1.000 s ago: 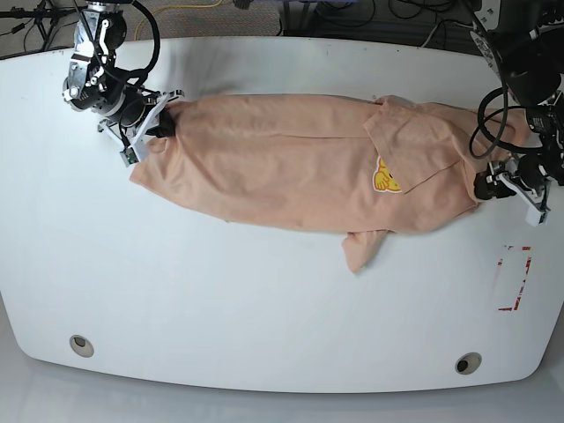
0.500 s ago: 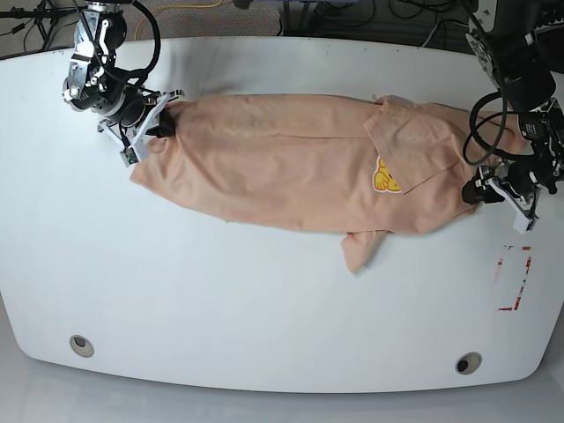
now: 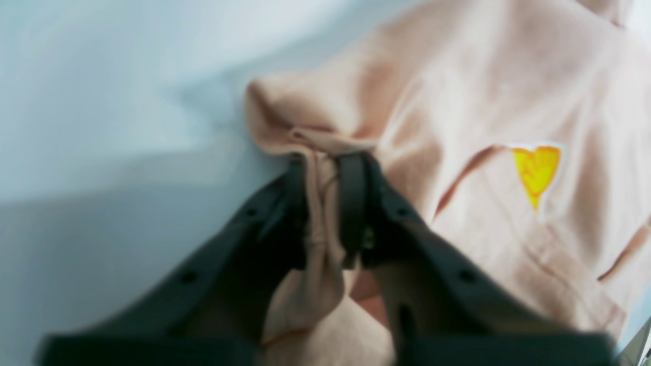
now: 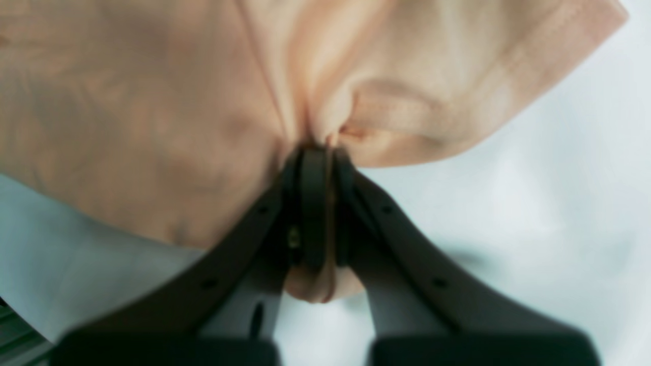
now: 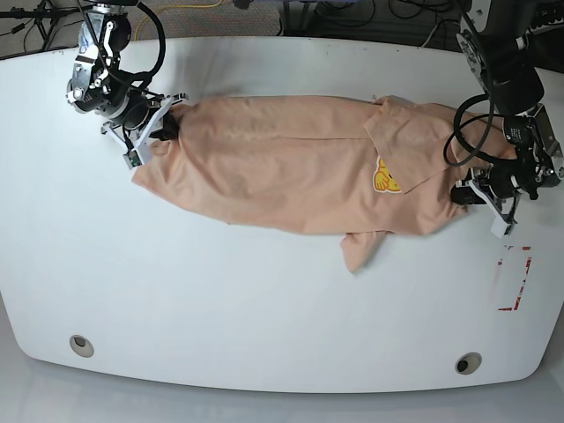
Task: Fold the T-shirt properly
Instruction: 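Lift the T-shirt with both grippers and swing it toward the table edge, then lay the T-shirt down, dragging both grippers back across the table, then pull the held shirt edge taut and open both grippers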
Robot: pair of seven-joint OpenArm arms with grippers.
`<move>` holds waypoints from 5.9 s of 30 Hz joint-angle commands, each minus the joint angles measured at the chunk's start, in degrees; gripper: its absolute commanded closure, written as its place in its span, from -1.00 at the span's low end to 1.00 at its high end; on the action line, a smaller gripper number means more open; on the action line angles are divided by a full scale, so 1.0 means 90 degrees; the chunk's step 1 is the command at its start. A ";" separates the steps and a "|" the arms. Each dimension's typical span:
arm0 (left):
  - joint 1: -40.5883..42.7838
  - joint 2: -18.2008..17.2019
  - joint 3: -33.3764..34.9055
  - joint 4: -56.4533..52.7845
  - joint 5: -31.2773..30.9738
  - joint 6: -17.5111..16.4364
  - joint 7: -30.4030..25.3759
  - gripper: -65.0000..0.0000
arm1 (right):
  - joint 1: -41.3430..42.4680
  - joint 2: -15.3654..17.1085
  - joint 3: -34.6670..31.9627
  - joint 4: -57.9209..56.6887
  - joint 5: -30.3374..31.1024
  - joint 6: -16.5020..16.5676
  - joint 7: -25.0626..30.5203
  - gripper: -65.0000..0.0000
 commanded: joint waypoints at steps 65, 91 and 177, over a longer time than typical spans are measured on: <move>-0.4229 0.0025 -0.0150 0.4895 0.0265 0.0018 0.2114 0.93 | 0.6661 0.2115 -0.1262 -0.0848 0.0016 0.0018 -0.0822 1.00; -0.4785 -0.0132 -0.0189 0.3928 0.0206 0.0018 0.2104 0.93 | 0.7335 0.2769 -0.1721 -0.0565 0.0036 0.0252 -0.0988 1.00; 0.3175 -0.0532 -0.1391 0.5442 -0.0253 0.0018 0.2017 -0.11 | -0.1368 0.0278 0.0994 0.2385 0.0016 0.0609 -0.1017 -0.63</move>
